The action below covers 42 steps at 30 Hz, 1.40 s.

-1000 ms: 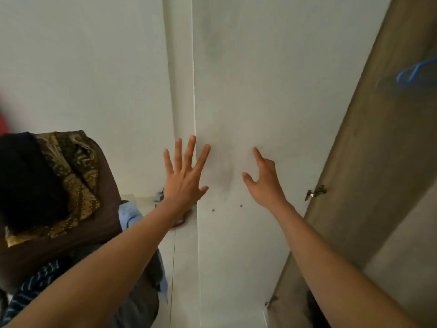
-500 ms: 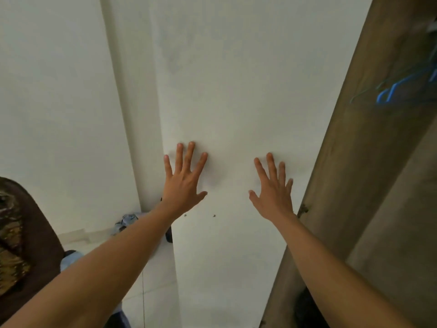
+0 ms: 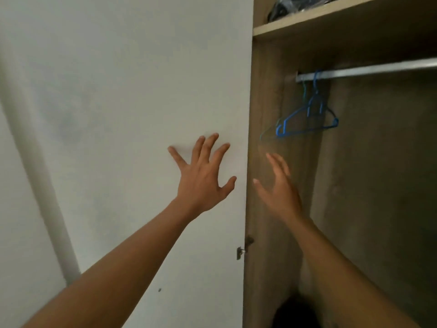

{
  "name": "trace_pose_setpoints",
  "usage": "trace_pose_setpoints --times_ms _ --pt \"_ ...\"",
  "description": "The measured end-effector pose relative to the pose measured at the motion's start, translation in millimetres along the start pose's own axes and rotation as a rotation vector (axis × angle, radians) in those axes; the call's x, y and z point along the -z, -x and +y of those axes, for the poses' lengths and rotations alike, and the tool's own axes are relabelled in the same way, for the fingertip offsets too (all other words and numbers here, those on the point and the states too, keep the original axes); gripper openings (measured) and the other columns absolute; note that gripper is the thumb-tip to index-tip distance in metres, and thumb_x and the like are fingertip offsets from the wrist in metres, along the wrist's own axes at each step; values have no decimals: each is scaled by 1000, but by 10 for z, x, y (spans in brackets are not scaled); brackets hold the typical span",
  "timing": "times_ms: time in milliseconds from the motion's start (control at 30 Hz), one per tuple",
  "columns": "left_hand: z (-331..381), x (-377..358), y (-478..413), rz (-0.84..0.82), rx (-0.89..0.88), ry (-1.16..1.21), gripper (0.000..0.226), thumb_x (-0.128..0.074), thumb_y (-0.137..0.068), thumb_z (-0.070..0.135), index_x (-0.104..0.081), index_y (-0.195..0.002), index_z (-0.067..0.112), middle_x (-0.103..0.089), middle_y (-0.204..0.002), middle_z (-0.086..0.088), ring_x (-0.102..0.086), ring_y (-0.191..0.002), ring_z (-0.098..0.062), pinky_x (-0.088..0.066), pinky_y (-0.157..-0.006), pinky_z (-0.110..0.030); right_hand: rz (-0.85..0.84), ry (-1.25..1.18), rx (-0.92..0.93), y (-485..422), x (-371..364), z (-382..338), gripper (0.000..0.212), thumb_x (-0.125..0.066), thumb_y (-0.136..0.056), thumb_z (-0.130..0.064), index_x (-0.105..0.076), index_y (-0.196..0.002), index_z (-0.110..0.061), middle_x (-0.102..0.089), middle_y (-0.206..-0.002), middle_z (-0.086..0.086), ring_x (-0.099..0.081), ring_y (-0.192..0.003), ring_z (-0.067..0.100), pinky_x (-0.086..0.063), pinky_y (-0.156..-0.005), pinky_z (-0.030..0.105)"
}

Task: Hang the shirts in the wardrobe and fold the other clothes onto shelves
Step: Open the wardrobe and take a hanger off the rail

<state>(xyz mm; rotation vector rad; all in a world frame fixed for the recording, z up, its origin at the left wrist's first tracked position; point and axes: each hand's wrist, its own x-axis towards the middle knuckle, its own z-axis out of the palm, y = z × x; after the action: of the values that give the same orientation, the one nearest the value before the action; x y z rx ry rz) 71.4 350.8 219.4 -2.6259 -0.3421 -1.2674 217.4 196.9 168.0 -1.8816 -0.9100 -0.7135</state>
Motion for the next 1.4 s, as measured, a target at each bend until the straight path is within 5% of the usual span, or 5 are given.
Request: trace_pose_setpoints --times_ms 367,500,667,967,1400 --pt "1040 -187 -1818 15 -274 39 89 -52 -79 76 -27 -152 32 -38 -154 4 -33 -144 -24 4 -109 -78 150 -97 -92 -1547 995 1231 123 -98 -48 -38 -35 -152 -18 -35 -149 -1 -36 -130 2 -32 -106 16" --pt "1263 -385 -2247 -89 -323 -14 95 -50 -74 83 -28 -151 32 -42 -152 2 -38 -141 -26 10 -105 -79 58 -138 -43 -2053 892 1649 134 -96 -36 -60 -38 -150 -22 -45 -148 2 -47 -134 17 -46 -107 38" --pt "1404 -656 -2434 -130 -292 -31 96 -55 -75 80 -24 -153 32 -42 -152 3 -40 -140 -26 10 -105 -79 -48 -51 6 -2273 933 1797 157 -92 -31 -63 -10 -158 -20 -13 -163 6 -21 -149 23 -32 -117 48" --pt "1456 -853 -2535 -234 -216 7 105 -56 -75 80 -15 -157 27 -53 -144 -3 -47 -135 -25 8 -109 -75 -209 -46 -4 -2468 859 2013 158 -89 -26 -76 -4 -155 -46 -26 -160 -9 -31 -146 15 -41 -111 51" --pt "1294 -676 -2660 -222 -266 -115 100 -61 -71 79 -25 -152 33 -60 -131 2 -55 -126 -22 -8 -114 -71 -33 -90 91 -2472 918 1753 133 -99 -48 -35 -23 -157 -27 -35 -150 0 -37 -137 18 -44 -108 40"
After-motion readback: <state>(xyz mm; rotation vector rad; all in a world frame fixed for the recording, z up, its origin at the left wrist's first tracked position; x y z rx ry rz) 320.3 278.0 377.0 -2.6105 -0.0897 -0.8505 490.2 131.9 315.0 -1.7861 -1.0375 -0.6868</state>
